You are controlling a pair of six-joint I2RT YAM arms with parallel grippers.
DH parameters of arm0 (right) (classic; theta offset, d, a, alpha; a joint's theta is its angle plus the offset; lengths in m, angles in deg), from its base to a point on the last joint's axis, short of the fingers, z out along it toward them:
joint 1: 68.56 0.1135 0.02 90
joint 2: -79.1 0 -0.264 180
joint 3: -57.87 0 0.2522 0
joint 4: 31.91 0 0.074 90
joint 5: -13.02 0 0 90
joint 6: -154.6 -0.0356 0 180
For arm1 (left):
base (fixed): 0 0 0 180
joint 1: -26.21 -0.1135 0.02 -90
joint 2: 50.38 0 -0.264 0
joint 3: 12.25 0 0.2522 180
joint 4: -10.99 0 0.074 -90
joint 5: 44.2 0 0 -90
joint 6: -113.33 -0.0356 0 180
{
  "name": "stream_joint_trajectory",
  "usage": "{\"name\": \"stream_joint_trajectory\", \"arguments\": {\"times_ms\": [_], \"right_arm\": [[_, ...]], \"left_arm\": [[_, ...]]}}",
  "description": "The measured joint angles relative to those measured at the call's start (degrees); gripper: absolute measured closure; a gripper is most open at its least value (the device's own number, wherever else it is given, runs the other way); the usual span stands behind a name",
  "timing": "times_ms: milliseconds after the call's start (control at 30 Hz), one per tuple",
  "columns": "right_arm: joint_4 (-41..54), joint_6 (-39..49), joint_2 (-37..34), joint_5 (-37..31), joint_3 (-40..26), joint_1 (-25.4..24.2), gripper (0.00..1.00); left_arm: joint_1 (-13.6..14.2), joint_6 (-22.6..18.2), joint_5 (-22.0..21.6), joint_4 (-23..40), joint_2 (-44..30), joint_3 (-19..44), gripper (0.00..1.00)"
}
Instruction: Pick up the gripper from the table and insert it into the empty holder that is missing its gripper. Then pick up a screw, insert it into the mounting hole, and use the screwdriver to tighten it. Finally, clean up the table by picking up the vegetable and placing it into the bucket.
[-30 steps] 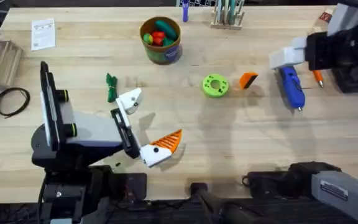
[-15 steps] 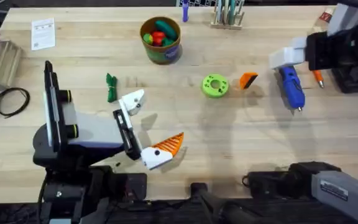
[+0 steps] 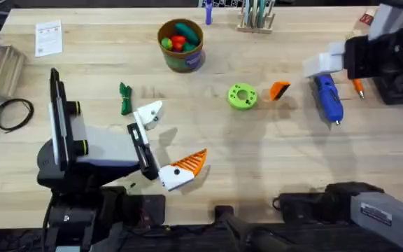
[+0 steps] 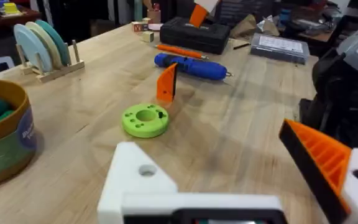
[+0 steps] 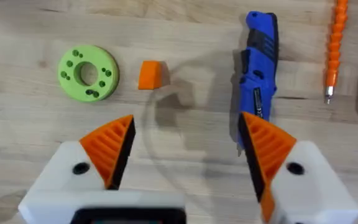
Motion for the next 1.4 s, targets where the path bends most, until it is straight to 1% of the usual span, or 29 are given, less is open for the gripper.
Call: {"name": "stream_joint_trajectory", "arguments": {"times_ms": [633, 933, 1133, 1233, 1400], "right_arm": [[0.00, -0.02, 0.00, 0.04, 0.00, 0.00, 0.010], [0.18, -0.02, -0.02, 3.42, 0.00, 0.00, 0.010], [-0.33, -0.02, 0.00, 4.11, 0.00, 0.15, 0.010], [1.59, 0.00, -0.04, 4.20, -0.13, 1.38, 0.010], [2.88, -0.02, -2.74, 3.21, -2.64, 5.80, 0.010]], "left_arm": [[0.00, 0.00, -0.01, 0.00, 0.01, 0.00, 0.015], [0.00, 0.00, 0.00, 0.00, 0.01, 0.00, 0.015], [0.00, 0.00, 0.00, 0.00, 0.02, 0.00, 0.015], [0.00, 0.00, 0.00, 0.00, 0.02, 0.00, 0.015], [0.00, 0.00, 0.00, 0.00, 0.00, 0.00, 0.015]]}}
